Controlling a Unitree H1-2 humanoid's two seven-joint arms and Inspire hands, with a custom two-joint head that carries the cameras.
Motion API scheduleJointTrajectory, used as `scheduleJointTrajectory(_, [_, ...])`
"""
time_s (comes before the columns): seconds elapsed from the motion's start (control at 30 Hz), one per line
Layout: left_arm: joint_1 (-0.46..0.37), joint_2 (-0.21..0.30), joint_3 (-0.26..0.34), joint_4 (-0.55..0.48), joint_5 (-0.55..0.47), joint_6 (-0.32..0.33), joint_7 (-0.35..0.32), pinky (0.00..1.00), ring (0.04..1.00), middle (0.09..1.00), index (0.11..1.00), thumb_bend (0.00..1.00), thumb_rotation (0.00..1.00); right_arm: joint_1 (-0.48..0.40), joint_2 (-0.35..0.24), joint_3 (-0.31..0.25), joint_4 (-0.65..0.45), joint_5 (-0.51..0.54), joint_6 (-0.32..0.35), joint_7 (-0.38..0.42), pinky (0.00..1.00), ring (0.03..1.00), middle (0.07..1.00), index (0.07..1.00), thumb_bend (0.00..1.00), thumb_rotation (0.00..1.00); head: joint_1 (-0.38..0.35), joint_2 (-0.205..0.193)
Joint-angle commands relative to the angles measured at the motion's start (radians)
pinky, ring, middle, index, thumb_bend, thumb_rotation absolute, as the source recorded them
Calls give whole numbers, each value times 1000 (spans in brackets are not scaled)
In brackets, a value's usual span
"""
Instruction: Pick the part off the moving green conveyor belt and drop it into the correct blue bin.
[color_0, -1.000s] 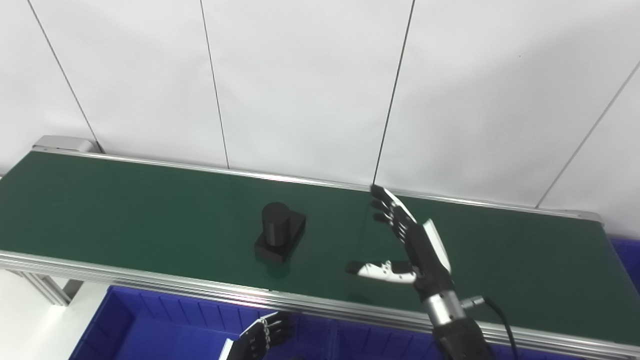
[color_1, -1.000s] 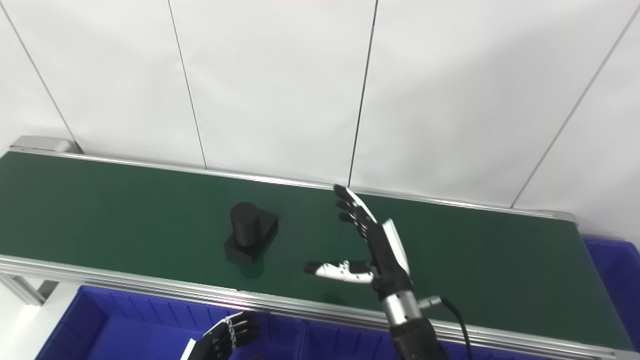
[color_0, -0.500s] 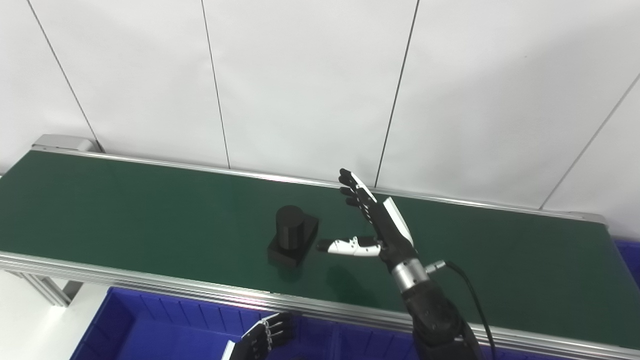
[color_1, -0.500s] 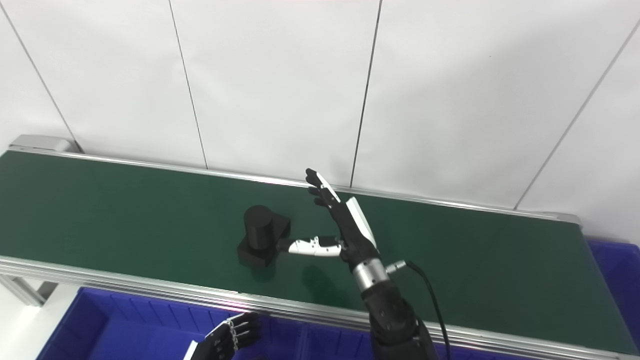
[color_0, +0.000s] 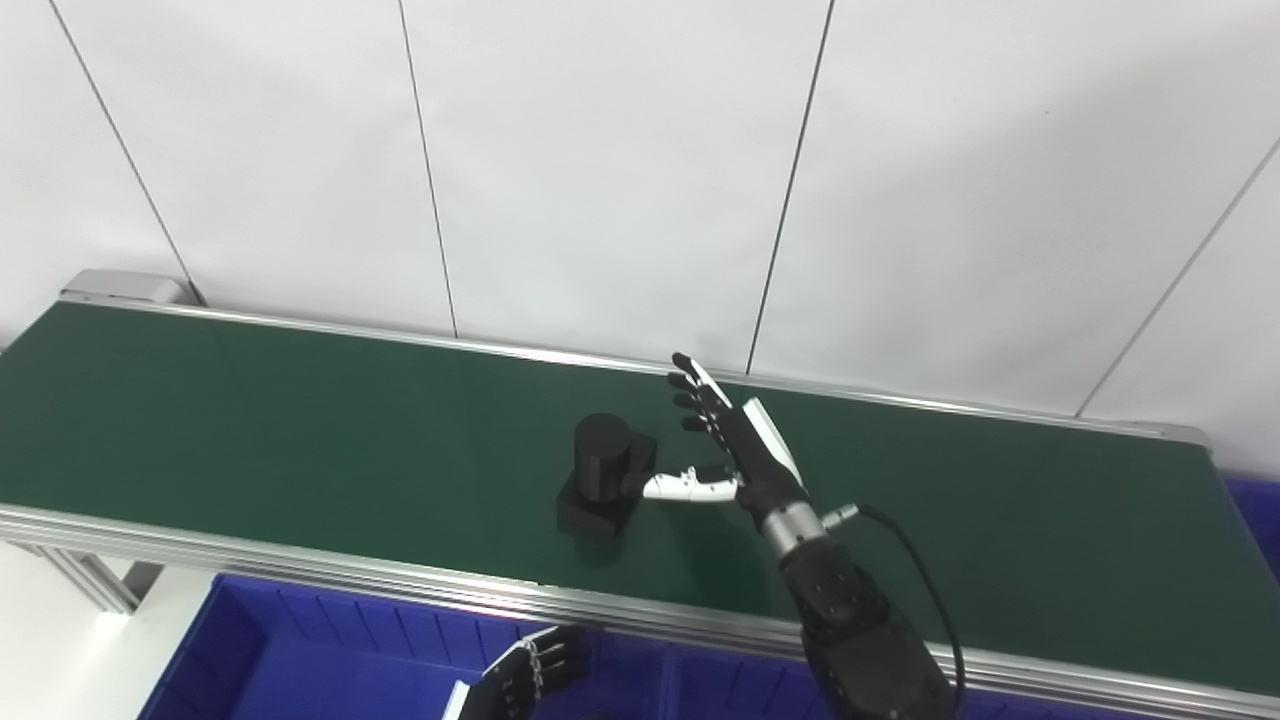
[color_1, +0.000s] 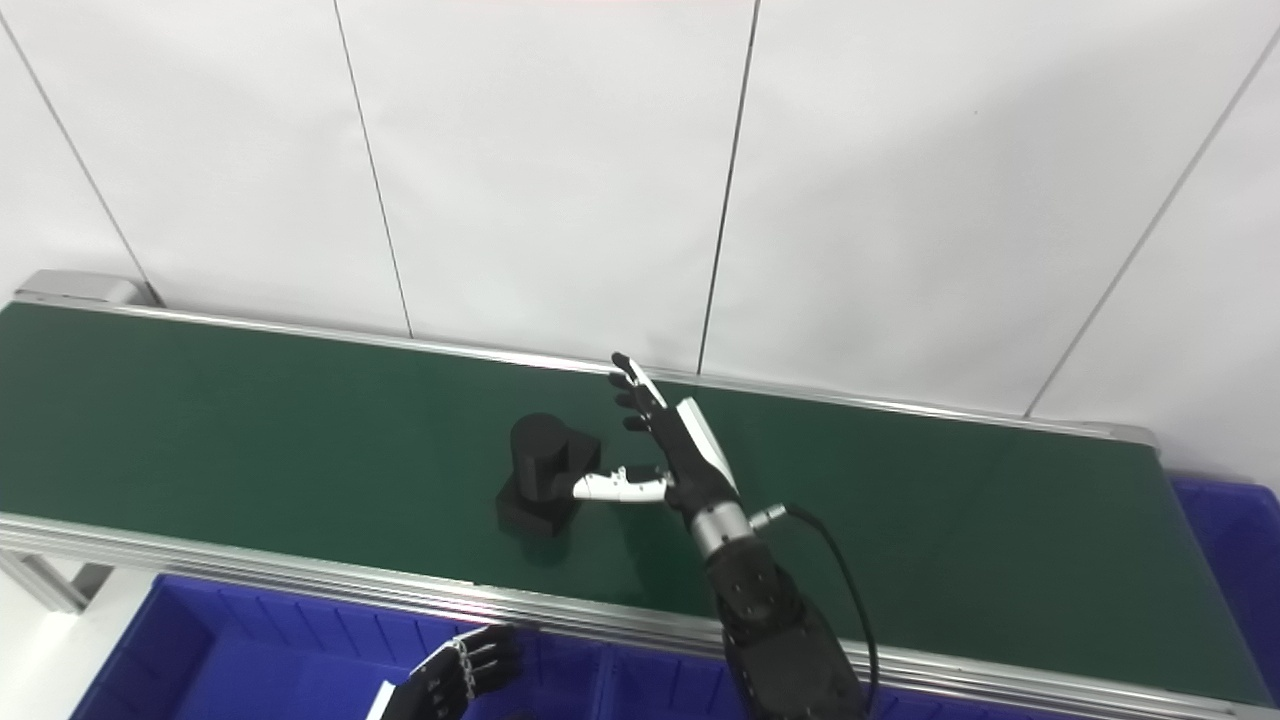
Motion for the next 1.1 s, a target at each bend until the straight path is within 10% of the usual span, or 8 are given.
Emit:
scheduleJointTrajectory(0.0, [-7, -13, -2, -30, -8, -31, 1, 773, 709, 730, 737, 578, 0, -70, 19, 6, 37, -6, -77, -30, 742, 869, 919, 971, 855, 237, 5, 0])
scheduleJointTrajectory(1.07, [3, -12, 1, -47, 4, -38, 7, 812, 729, 736, 744, 581, 0, -66, 53, 73, 147, -49, -149, -119, 797, 860, 866, 893, 853, 122, 16, 23])
